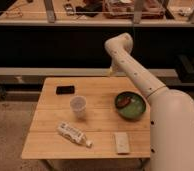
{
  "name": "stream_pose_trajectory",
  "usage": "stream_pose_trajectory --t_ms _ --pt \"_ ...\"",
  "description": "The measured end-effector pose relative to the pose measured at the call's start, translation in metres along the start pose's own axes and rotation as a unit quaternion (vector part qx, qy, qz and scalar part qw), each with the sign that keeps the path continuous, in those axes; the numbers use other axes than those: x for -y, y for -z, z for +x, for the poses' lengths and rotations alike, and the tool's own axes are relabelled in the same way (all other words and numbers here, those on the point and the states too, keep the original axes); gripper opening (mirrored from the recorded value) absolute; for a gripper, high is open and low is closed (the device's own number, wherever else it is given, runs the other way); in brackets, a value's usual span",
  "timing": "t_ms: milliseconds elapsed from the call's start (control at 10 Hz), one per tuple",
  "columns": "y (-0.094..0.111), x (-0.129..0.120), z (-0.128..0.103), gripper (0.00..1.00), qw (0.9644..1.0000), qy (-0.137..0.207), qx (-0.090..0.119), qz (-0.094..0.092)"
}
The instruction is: Move the arm in a circular motion
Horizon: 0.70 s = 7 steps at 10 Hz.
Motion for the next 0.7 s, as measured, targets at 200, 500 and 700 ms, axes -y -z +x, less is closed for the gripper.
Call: stream_pose_trajectory --t_ms 200,500,700 --pt "-0.021 -0.074 -0.018 0.80 0.9960 -0.077 0.033 -0.031" --pt "-0.028 -0.153 -0.077 0.80 0.9833 -0.158 0.080 -0.043" --pt "-0.032 -0.172 -0.087 0.80 0.9808 -0.168 0.085 -0.050"
